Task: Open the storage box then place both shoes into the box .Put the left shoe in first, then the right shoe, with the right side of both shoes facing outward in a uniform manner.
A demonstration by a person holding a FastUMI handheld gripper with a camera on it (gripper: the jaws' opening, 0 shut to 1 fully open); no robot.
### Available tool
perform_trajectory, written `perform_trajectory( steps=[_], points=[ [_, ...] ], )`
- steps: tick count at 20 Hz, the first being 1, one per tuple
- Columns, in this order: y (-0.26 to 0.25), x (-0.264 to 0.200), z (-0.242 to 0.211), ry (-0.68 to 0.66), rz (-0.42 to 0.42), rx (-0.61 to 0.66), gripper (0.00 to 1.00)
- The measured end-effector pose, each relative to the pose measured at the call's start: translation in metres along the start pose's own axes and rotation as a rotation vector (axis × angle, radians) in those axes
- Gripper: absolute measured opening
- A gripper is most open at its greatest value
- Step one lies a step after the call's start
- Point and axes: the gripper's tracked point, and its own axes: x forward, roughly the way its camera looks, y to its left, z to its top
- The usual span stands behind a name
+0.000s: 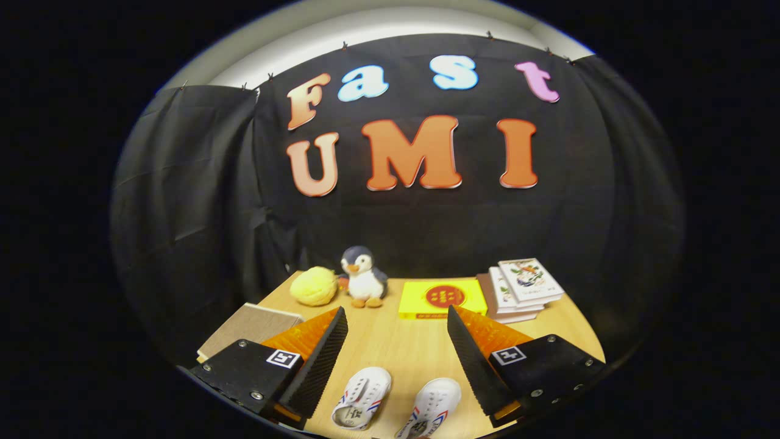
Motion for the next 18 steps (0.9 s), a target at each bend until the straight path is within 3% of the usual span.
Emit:
perform_trajectory(
  steps=[4,9,18],
  points=[
    [0.043,0.011,-0.055,0.179,0.149,0.010,0.98],
    [0.115,0.014,-0.117,0.435,0.412,0.205,0.97],
    [0.180,0.023,-0.177,0.656,0.628,0.359,0.98]
  ],
)
